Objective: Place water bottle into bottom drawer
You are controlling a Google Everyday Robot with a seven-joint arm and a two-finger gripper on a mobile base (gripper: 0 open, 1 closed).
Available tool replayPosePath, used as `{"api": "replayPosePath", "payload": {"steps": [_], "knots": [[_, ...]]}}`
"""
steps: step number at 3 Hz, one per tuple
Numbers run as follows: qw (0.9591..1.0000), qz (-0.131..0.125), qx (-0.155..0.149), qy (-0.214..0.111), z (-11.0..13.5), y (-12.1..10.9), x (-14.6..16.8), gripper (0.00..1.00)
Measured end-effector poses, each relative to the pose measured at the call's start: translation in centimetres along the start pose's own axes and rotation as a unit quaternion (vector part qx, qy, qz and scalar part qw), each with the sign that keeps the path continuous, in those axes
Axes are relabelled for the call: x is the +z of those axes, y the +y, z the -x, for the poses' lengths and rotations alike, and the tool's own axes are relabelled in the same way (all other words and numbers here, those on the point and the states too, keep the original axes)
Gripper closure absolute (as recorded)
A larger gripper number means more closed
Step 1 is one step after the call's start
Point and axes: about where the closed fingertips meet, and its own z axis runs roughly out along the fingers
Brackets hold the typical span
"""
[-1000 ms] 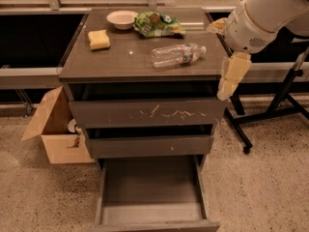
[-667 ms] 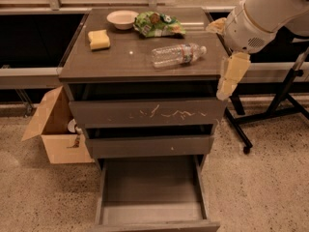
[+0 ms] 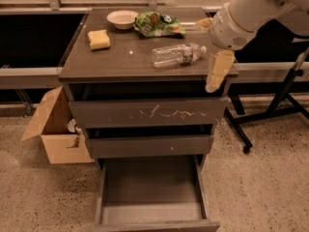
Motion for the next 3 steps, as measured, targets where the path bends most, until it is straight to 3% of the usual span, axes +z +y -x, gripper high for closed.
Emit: {"api": "replayPosePath", "payload": {"steps": [3], "knots": [[0.9976, 0.011, -0.024, -0.064, -1.0, -6.1, 7.7, 0.00]]}}
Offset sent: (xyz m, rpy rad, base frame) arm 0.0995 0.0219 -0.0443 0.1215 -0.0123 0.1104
